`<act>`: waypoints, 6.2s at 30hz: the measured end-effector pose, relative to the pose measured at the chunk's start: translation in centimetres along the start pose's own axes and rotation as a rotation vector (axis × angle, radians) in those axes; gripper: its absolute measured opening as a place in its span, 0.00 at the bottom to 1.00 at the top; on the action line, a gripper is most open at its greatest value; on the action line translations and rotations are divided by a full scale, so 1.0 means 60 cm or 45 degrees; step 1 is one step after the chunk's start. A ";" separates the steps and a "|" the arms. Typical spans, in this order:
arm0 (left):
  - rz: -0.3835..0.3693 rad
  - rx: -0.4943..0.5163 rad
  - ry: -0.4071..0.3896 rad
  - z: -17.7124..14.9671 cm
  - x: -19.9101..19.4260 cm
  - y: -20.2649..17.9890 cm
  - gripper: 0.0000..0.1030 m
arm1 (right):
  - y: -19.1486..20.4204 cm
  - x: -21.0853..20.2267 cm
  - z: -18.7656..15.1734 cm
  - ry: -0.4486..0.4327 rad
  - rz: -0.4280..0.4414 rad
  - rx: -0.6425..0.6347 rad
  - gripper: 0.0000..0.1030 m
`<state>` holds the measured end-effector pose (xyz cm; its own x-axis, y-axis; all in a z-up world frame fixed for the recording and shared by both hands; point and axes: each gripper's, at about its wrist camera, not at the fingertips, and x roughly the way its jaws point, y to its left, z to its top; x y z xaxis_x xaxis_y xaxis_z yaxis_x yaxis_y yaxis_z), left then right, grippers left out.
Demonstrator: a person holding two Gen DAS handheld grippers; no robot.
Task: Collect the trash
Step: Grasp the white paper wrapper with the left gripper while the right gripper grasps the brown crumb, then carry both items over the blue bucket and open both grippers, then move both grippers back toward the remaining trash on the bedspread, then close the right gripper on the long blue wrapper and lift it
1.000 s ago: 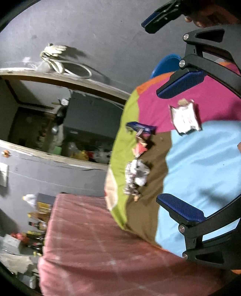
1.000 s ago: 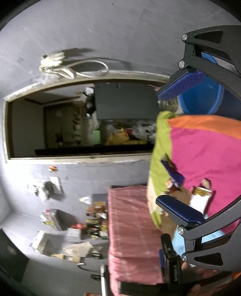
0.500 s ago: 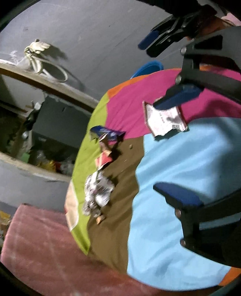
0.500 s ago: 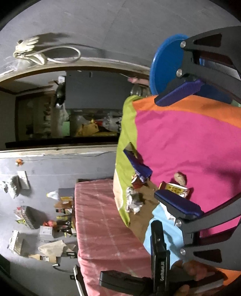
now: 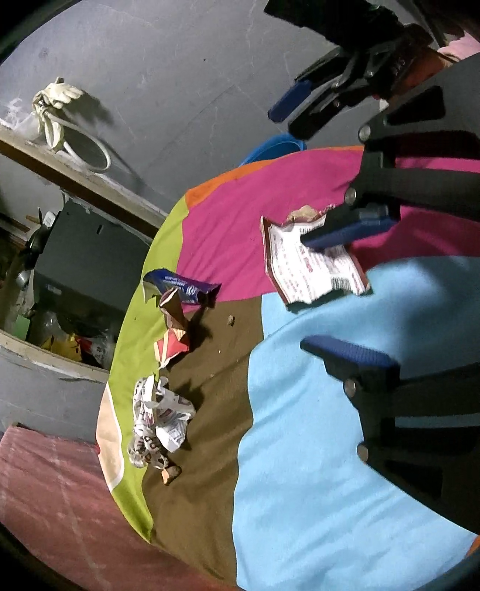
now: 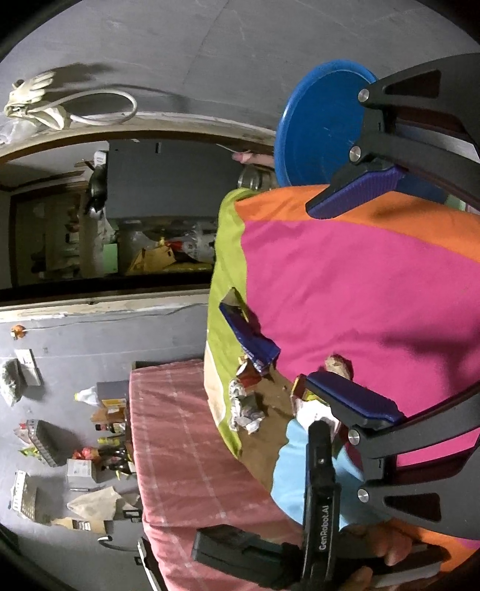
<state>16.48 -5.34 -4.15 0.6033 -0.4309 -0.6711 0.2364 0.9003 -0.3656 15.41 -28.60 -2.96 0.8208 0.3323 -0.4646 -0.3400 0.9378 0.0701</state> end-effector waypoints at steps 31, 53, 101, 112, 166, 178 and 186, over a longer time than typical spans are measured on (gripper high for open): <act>0.002 -0.059 -0.096 -0.008 -0.037 0.002 0.14 | 0.080 0.097 -0.021 0.271 0.208 -0.145 0.26; -0.023 0.078 -0.267 -0.003 -0.066 -0.078 0.00 | 0.029 -0.010 0.012 -0.022 0.148 -0.054 0.16; -0.046 0.335 -0.515 0.117 0.216 -0.374 0.00 | -0.280 -0.081 0.042 -0.485 -0.431 0.075 0.17; -0.083 0.231 -0.310 0.121 0.272 -0.342 0.00 | -0.295 -0.039 0.016 -0.319 -0.354 0.134 0.17; 0.374 0.028 -0.659 0.106 -0.110 0.103 0.98 | 0.048 0.032 0.179 -0.458 -0.034 -0.029 1.00; 0.345 -0.015 -0.378 0.105 -0.020 0.146 0.97 | 0.059 0.169 0.167 -0.134 -0.034 -0.068 0.96; 0.250 -0.056 -0.213 0.128 0.032 0.154 0.75 | 0.056 0.248 0.149 0.114 0.044 -0.114 0.73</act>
<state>25.67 2.61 -3.84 0.7525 -0.2290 -0.6175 0.0714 0.9604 -0.2691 30.60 -19.61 -1.76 0.7648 0.3501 -0.5408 -0.4101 0.9120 0.0105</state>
